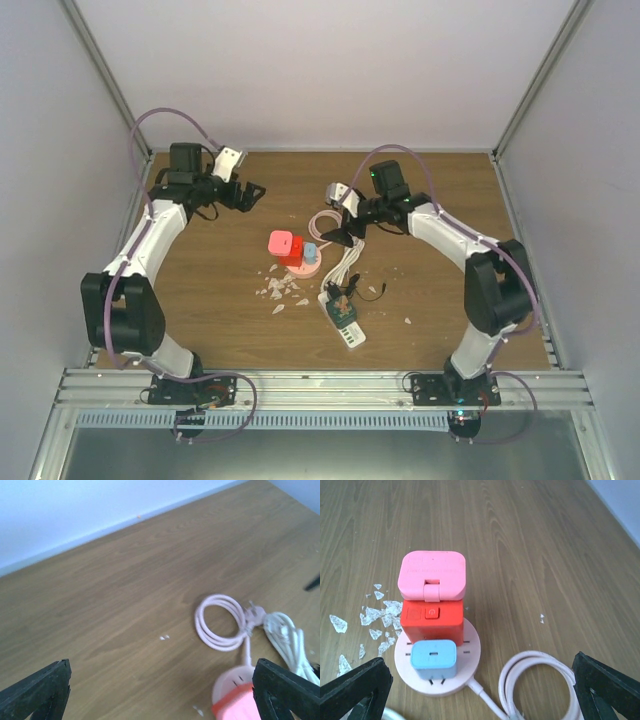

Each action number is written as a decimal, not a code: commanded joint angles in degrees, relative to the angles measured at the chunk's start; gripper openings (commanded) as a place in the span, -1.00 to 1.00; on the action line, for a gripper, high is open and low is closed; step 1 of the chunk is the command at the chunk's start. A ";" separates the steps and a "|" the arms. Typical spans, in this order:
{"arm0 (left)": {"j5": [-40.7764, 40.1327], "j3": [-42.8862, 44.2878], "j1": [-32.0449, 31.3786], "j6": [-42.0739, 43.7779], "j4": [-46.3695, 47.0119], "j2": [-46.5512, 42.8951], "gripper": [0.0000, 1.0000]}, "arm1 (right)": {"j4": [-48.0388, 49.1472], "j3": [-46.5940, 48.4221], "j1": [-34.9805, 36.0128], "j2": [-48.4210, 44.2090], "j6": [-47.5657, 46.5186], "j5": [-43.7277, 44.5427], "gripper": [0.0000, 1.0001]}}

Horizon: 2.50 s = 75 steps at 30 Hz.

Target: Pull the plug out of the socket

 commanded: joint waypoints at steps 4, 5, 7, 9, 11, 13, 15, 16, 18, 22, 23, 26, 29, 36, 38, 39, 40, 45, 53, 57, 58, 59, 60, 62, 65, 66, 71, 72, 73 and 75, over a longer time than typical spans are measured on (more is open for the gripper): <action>9.46 -10.70 0.19 -1.28 -1.59 -7.80 0.98 | -2.98 5.87 4.17 7.94 -5.02 -0.56 0.99; 9.75 -11.31 0.23 -1.50 -1.67 -8.24 0.98 | -2.99 6.12 5.01 8.76 -5.42 -0.53 0.99; 10.24 -12.27 0.32 -2.47 -1.57 -8.58 0.98 | -2.27 6.24 6.47 9.87 -5.56 0.27 0.99; 11.42 -13.17 0.49 -3.83 -1.29 -8.27 0.98 | -1.14 6.47 7.59 11.23 -5.36 1.21 0.99; 13.12 -13.80 1.05 -5.22 -1.08 -7.68 0.98 | -0.25 6.86 8.18 12.34 -4.71 0.92 0.99; 15.37 -14.02 2.00 -6.25 -1.37 -6.81 0.98 | -0.01 7.32 8.49 13.46 -4.18 0.29 0.99; 17.61 -14.21 2.64 -7.12 -2.05 -5.87 0.96 | 0.39 7.41 8.57 14.30 -3.69 -0.52 0.99; 18.69 -14.41 3.38 -7.55 -2.37 -5.46 0.93 | 0.71 7.22 8.71 14.61 -3.43 -0.84 0.99; 20.27 -15.09 4.71 -8.14 -2.79 -4.68 0.90 | 1.39 6.85 9.02 15.21 -2.71 -1.32 0.99; 22.02 -17.28 4.95 -8.61 -2.84 -4.16 0.83 | 4.28 5.16 9.96 15.82 -1.07 -0.51 0.97; 22.27 -17.99 4.90 -8.82 -2.56 -4.04 0.81 | 4.98 4.91 10.18 15.99 -0.57 -0.35 0.97; 22.52 -19.83 4.98 -9.40 -1.73 -3.71 0.76 | 6.17 4.92 10.20 16.90 1.07 -0.36 0.95; 23.10 -21.21 4.93 -10.50 -0.74 -3.01 0.69 | 7.12 4.78 10.22 17.67 2.03 -0.74 0.90; 24.28 -22.18 4.75 -13.16 1.20 -0.41 0.53 | 8.34 4.06 10.82 18.50 2.62 -0.23 0.83; 24.91 -22.36 4.45 -13.61 1.52 0.61 0.49 | 8.92 3.75 10.87 18.52 2.92 -0.32 0.79; 25.15 -22.33 4.23 -13.73 1.67 1.10 0.48 | 9.15 3.66 10.97 18.49 2.94 -0.32 0.78; 25.29 -22.24 4.08 -13.84 1.70 1.58 0.47 | 9.30 3.55 11.06 18.65 3.02 -0.18 0.76; 25.19 -21.78 2.00 -13.61 2.01 2.76 0.42 | 10.02 3.19 11.17 18.85 3.32 0.19 0.71; 24.58 -20.02 -1.22 -13.31 1.22 5.26 0.32 | 12.00 2.20 11.41 19.11 4.35 0.88 0.48; 25.10 -19.11 -2.16 -12.91 0.39 6.06 0.25 | 12.77 1.96 11.51 19.13 4.80 1.23 0.37; 25.43 -18.85 -2.30 -12.59 0.09 6.06 0.23 | 12.91 1.94 11.65 19.10 4.93 1.39 0.34; 25.84 -18.67 -2.39 -12.47 -0.09 5.93 0.22 | 13.07 1.87 11.73 19.14 5.03 1.58 0.31; 26.04 -18.48 -2.48 -12.34 -0.30 5.57 0.21 | 13.26 1.74 11.82 19.15 5.25 1.83 0.28; 26.18 -18.21 -2.77 -11.86 -0.60 4.86 0.17 | 13.85 1.52 11.99 19.17 5.59 2.27 0.19; 25.72 -17.67 -3.40 -11.31 -1.17 3.68 0.10 | 14.67 1.13 12.29 19.19 6.28 3.15 0.12; 25.43 -17.44 -3.53 -11.26 -1.33 3.33 0.08 | 15.13 1.00 12.33 19.17 6.54 3.50 0.10; 23.00 -15.91 -4.20 -11.01 -2.35 2.59 -0.02 | 17.20 0.06 12.73 18.96 8.28 5.19 0.02; 22.15 -15.63 -4.33 -10.92 -2.61 2.49 -0.04 | 17.76 -0.11 12.81 18.92 8.68 5.58 0.00; 21.34 -15.29 -4.59 -10.88 -2.83 2.33 -0.05 | 18.10 -0.35 12.84 18.89 9.18 5.91 -0.02; 19.27 -14.81 -5.26 -10.90 -3.19 2.05 -0.05 | 18.13 -0.59 12.85 18.86 9.88 6.15 -0.05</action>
